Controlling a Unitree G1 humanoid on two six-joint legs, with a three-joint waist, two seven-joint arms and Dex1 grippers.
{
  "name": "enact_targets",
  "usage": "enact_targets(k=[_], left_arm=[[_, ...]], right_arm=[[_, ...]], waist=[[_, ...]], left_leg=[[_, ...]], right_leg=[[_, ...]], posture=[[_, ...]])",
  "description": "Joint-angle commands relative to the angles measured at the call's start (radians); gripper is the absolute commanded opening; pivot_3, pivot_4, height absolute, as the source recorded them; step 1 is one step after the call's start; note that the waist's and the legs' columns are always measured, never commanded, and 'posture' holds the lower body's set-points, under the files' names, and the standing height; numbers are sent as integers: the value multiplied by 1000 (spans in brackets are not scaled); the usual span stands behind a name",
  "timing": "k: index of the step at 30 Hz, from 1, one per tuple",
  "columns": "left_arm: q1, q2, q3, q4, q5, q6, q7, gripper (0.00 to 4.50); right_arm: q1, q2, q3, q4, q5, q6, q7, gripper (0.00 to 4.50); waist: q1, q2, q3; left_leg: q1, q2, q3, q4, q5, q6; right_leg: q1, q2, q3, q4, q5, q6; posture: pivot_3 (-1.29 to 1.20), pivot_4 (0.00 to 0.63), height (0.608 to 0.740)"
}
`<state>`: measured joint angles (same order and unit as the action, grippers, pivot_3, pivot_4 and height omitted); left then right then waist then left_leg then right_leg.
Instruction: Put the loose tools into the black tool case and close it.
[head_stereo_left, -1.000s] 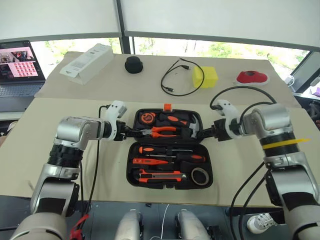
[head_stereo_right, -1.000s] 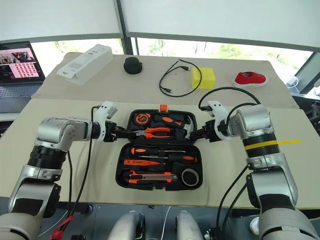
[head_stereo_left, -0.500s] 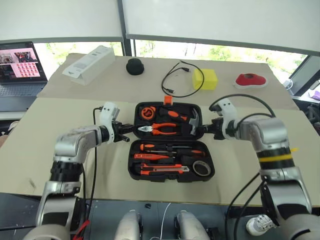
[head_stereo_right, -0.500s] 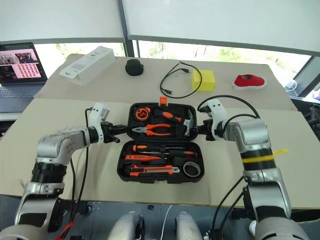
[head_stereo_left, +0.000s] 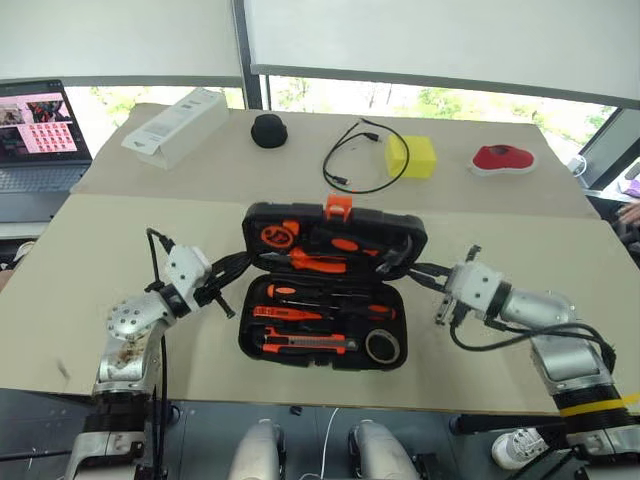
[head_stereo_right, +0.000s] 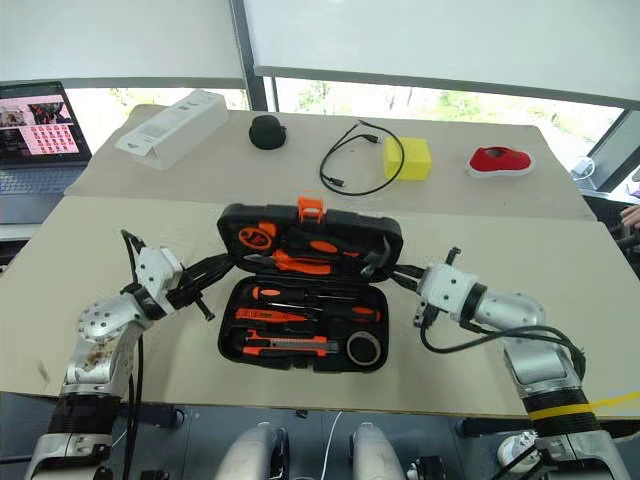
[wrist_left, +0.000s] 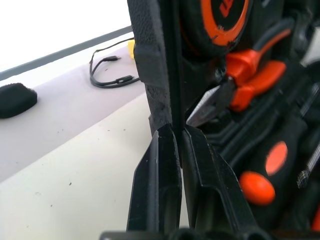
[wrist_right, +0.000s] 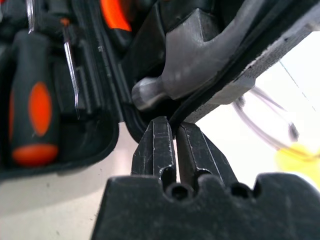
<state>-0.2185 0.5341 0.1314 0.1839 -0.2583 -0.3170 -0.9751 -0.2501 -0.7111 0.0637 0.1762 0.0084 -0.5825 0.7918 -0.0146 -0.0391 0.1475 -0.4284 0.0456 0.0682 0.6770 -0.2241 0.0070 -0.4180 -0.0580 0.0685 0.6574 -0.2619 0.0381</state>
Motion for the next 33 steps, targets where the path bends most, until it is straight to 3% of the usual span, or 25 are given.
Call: enact_targets(k=[1, 6, 8, 9, 12, 13, 16, 20, 22, 28, 33], left_arm=[[67, 53, 22, -2, -25, -35, -52, 980], [127, 124, 48, 19, -45, -10, -83, 2719], [137, 147, 52, 41, -52, 16, -98, 2723], [138, 157, 51, 49, -53, 19, -106, 2723], [120, 183, 41, 70, -56, 49, -134, 2723], [106, 187, 38, 76, -57, 59, -140, 2306], [31, 192, 22, 96, -55, 108, -145, 1599], [-143, 166, -22, 177, -20, 147, -132, 31], [-212, 152, -55, 227, 12, 153, -128, 0], [-294, 120, -159, 316, 100, 179, -145, 0], [-303, 98, -199, 320, 104, 200, -190, 0]], right_arm=[[73, -41, 28, 21, -17, -124, 49, 1057], [131, -71, -7, 11, -17, -160, 22, 2724], [159, -82, -37, -5, 21, -113, 16, 3548], [173, -84, -54, -15, 45, -79, 13, 3754], [238, -122, -86, -80, 132, 21, 62, 3383], [267, -136, -96, -126, 187, 92, 86, 2966], [346, -188, -112, -265, 295, 225, 153, 2023], [458, -266, -87, -483, 391, 431, 231, 591], [486, -279, -56, -557, 396, 506, 241, 49], [437, -218, 43, -654, 364, 719, 181, 49], [343, -161, 104, -629, 281, 763, 155, 49]], waist=[[0, 0, 0], [0, 0, 0], [0, 1, 1], [0, 1, 1], [5, 1, 1], [7, 1, 1], [10, 1, 1], [17, 0, 1], [18, 0, 0], [2, -1, 1], [2, -3, 2]], left_leg=[[1, 0, 0, 0, 0, 0], [5, 2, 1, -1, -1, 1], [9, 2, 2, 0, -1, 1], [12, 3, 2, 0, -1, 1], [17, 3, 2, -1, -1, 1], [17, 3, 2, -1, -1, 1], [17, 4, 2, -1, -1, 1], [16, 2, 2, 0, -1, 1], [16, 3, 2, 0, -1, 1], [14, 2, 2, 0, -1, 1], [13, 3, 1, 0, -1, 1]], right_leg=[[1, 0, 0, 0, 0, 0], [4, 0, 0, 0, 0, 0], [8, 0, 0, 0, 0, -1], [12, 0, 0, 0, 0, -1], [16, 0, 0, -1, -1, -1], [16, 0, 0, -1, -1, -1], [16, 0, 0, -1, -1, -1], [16, 1, 0, 0, -1, -1], [16, 2, 0, -1, -1, -1], [15, 2, 0, -1, -1, -1], [14, 3, 0, -1, -1, -1]], posture=[[0, 150, 740], [0, 150, 740], [0, 150, 740], [0, 150, 740], [0, 150, 740], [0, 150, 740], [0, 150, 740], [0, 150, 740], [0, 150, 740], [0, 150, 740], [0, 150, 740]])
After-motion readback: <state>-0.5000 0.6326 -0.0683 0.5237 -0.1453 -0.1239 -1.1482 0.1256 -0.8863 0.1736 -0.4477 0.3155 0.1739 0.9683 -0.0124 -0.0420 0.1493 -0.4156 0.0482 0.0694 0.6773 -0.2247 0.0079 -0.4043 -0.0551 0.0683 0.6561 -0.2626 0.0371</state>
